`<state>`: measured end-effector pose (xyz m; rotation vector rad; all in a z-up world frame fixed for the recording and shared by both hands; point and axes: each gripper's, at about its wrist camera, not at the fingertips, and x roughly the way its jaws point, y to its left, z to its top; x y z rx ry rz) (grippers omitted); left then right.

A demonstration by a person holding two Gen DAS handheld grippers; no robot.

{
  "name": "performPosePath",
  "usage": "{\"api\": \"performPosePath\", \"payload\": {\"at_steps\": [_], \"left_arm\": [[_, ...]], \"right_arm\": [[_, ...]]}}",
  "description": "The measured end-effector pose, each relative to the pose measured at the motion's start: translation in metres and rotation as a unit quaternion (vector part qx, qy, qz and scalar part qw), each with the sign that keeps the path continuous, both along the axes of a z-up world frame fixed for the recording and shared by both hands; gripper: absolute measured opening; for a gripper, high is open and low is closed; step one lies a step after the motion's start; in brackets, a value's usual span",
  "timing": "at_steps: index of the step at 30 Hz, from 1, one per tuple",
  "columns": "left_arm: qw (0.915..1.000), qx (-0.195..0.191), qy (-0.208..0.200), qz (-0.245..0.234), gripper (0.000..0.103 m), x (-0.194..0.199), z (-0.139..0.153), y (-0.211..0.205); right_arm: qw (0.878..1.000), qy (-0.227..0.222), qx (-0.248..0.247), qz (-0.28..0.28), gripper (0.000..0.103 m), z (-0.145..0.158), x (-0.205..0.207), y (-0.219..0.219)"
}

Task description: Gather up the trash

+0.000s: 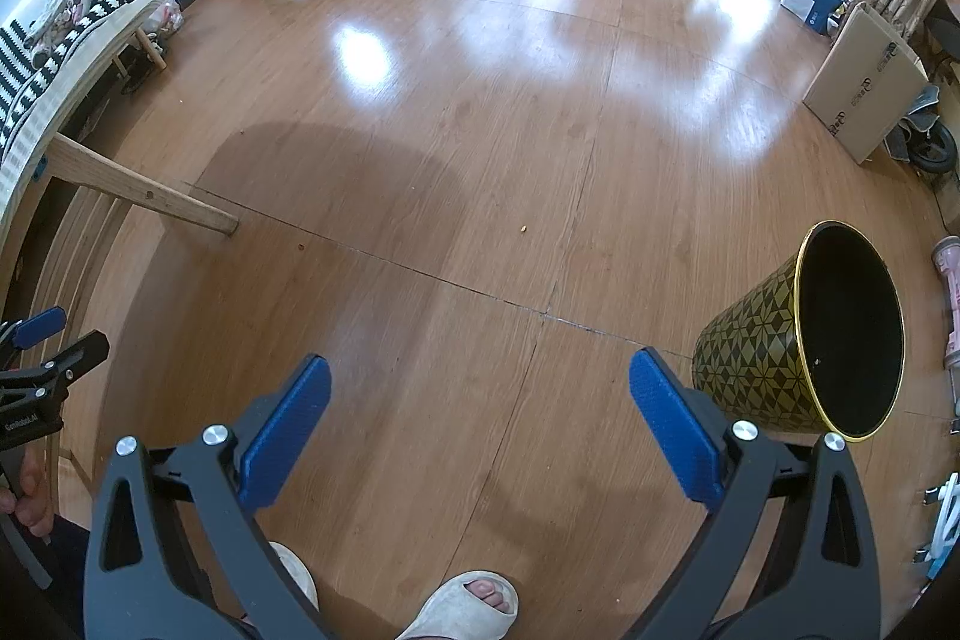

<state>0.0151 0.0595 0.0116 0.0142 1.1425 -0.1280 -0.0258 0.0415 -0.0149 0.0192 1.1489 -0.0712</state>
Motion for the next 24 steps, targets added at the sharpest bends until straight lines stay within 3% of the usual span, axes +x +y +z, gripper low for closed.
{"api": "performPosePath", "payload": {"at_steps": [24], "left_arm": [[1.0, 0.006, 0.001, -0.005, 0.097, 0.0069, 0.0006, 0.0051]], "right_arm": [[1.0, 0.001, -0.001, 0.002, 0.096, -0.0003, -0.0006, -0.0019]]}}
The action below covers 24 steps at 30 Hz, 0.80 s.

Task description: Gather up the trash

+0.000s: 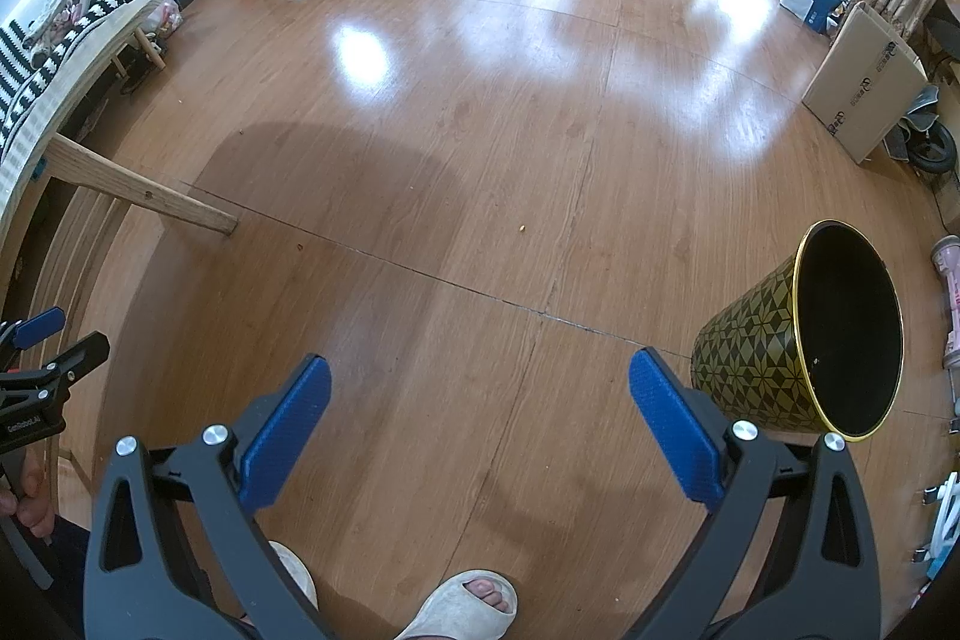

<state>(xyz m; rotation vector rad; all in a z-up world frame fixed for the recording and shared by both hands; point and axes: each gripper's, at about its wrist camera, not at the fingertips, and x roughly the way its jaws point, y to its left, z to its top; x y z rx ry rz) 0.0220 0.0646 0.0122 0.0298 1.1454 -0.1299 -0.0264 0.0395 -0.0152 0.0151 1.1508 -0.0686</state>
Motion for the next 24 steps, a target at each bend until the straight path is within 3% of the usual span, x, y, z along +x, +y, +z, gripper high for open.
{"api": "performPosePath", "payload": {"at_steps": [24], "left_arm": [[1.0, 0.001, 0.0, -0.003, 0.097, 0.0047, 0.0003, 0.0029]], "right_arm": [[1.0, 0.001, 0.0, 0.0, 0.096, 0.0001, 0.0001, 0.0]]}}
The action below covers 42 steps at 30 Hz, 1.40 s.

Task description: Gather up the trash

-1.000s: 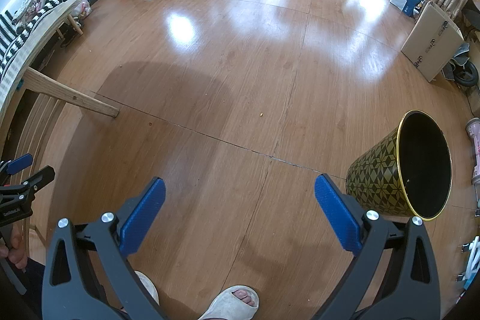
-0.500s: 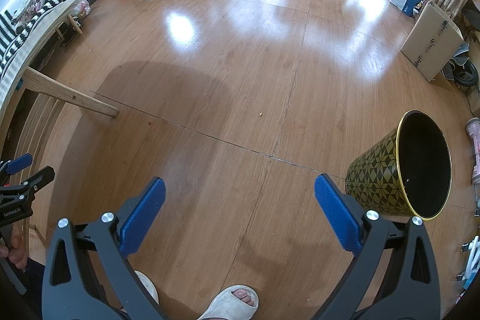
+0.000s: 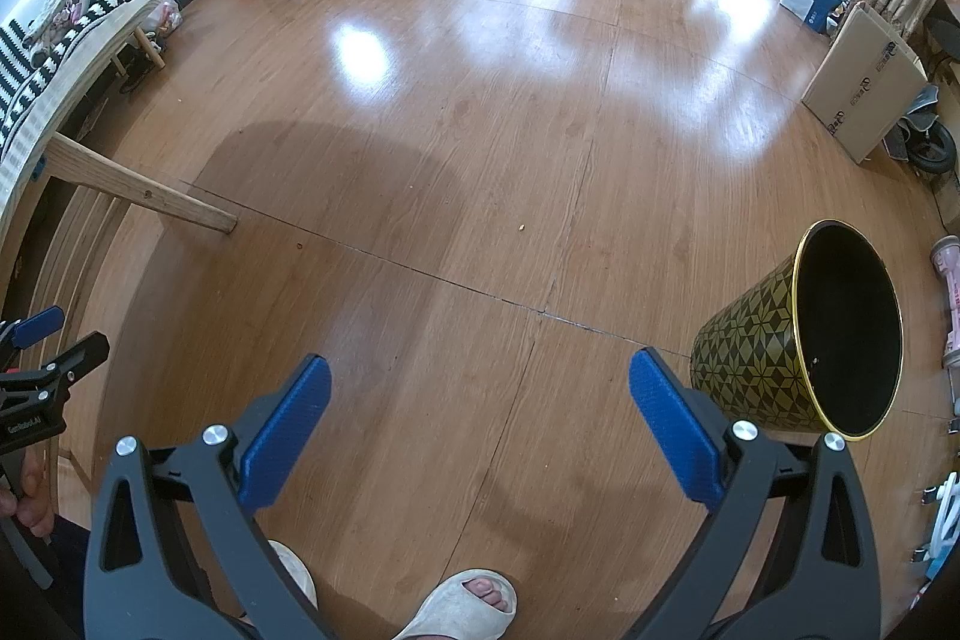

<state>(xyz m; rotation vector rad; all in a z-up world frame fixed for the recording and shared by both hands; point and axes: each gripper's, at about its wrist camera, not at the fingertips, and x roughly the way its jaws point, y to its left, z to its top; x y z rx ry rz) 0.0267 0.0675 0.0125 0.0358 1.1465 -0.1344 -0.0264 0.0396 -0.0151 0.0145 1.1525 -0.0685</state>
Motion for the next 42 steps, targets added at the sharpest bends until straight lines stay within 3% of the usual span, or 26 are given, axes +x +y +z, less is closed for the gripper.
{"api": "performPosePath", "payload": {"at_steps": [42], "left_arm": [[0.9998, 0.0, -0.003, -0.019, 0.097, 0.014, 0.001, 0.006]], "right_arm": [[1.0, 0.001, 0.0, 0.0, 0.096, 0.001, 0.0, 0.0]]}}
